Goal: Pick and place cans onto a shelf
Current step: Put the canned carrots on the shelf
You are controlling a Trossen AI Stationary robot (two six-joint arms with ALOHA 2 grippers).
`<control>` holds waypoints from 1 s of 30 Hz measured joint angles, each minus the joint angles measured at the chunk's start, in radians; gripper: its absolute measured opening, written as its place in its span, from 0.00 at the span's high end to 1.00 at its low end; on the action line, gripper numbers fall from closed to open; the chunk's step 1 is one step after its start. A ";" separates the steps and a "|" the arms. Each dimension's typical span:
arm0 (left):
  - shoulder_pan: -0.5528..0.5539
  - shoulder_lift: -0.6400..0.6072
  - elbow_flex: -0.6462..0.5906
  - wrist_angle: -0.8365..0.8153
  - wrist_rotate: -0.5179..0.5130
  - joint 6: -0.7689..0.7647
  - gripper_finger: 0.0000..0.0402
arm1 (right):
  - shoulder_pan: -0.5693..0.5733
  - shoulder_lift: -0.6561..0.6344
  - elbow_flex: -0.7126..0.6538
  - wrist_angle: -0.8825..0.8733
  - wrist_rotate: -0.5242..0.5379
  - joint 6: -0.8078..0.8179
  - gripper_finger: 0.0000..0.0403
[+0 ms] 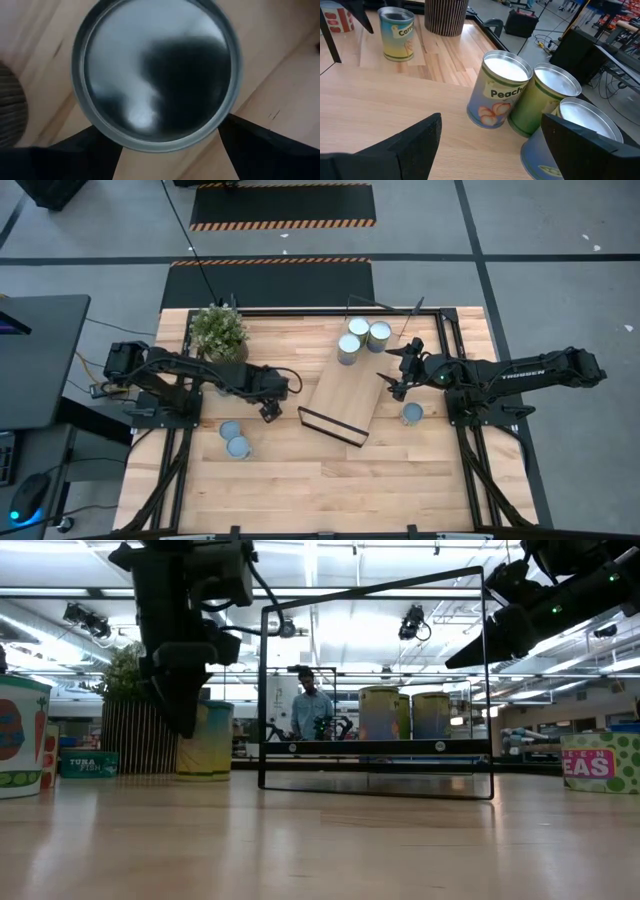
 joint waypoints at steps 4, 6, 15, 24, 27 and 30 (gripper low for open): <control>0.000 0.000 0.000 0.015 -0.040 0.012 0.21 | 0.000 0.000 0.000 0.000 0.000 0.000 0.13; 0.005 0.000 0.000 0.015 -0.052 -0.011 0.21 | 0.000 0.000 0.000 0.000 0.000 0.000 0.13; 0.044 0.000 0.000 0.176 -0.026 -0.009 0.21 | 0.000 0.000 0.000 0.005 0.000 0.000 0.13; 0.062 0.000 0.000 0.270 -0.104 0.005 0.21 | 0.000 0.000 0.000 0.005 -0.012 0.000 0.13; 0.062 0.000 0.000 0.270 -0.118 0.066 0.21 | 0.000 0.000 0.000 0.004 -0.012 0.000 0.13; 0.062 0.000 0.000 0.269 -0.120 0.121 0.21 | 0.000 0.000 0.000 0.005 -0.012 0.000 0.13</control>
